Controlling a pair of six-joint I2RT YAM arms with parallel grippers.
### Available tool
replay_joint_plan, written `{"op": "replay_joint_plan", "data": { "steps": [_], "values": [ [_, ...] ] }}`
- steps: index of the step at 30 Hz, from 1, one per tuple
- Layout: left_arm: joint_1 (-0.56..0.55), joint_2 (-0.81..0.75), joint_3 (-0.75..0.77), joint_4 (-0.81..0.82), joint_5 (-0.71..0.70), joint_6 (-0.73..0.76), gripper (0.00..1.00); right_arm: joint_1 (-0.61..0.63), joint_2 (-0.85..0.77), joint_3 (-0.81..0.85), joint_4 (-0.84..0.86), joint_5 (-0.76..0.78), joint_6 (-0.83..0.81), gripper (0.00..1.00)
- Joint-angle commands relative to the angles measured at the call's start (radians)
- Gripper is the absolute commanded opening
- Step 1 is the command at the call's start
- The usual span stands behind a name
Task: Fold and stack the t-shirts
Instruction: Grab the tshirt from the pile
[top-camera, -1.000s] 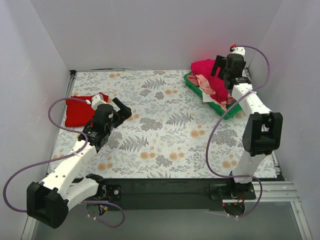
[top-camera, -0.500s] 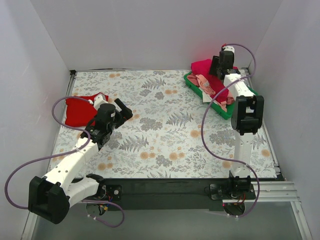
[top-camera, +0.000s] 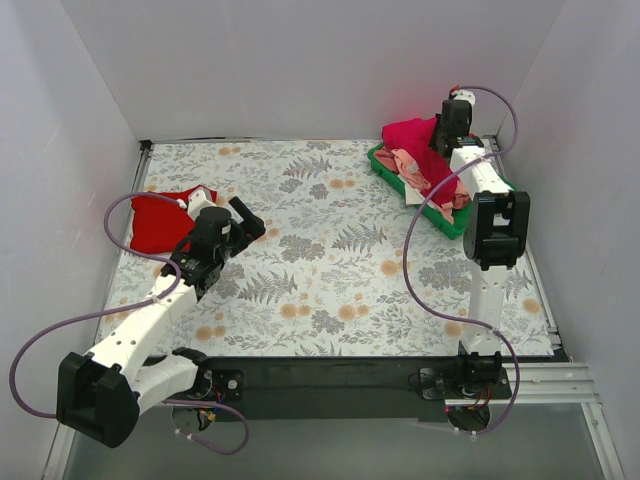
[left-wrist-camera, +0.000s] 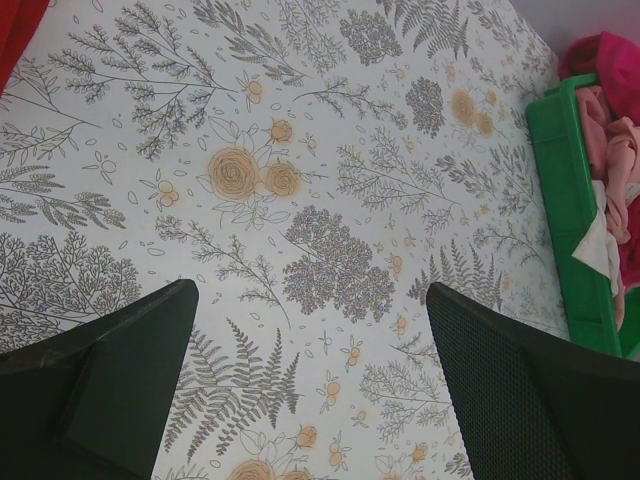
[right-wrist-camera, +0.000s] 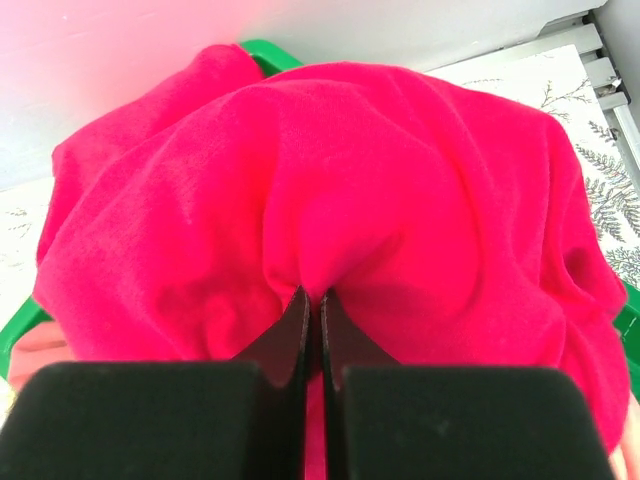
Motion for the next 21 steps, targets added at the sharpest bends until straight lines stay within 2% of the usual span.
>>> {"op": "replay_joint_plan", "data": {
  "steps": [1,10,14,21],
  "values": [
    [0.002,-0.03,-0.011,-0.001,-0.019,0.012,0.98,-0.006,-0.121,0.022,0.024,-0.011,-0.015,0.01],
    [0.002,-0.041,-0.003,-0.003,0.042,0.014,0.98,-0.006,-0.388,-0.012,0.024,-0.06,-0.078,0.01],
    [0.001,-0.043,0.0,-0.004,0.058,0.022,0.98,-0.006,-0.477,0.009,0.039,-0.128,-0.089,0.01],
    [0.001,-0.067,-0.002,-0.006,0.091,0.025,0.98,-0.002,-0.542,0.207,0.065,-0.298,-0.033,0.01]
  ]
}}
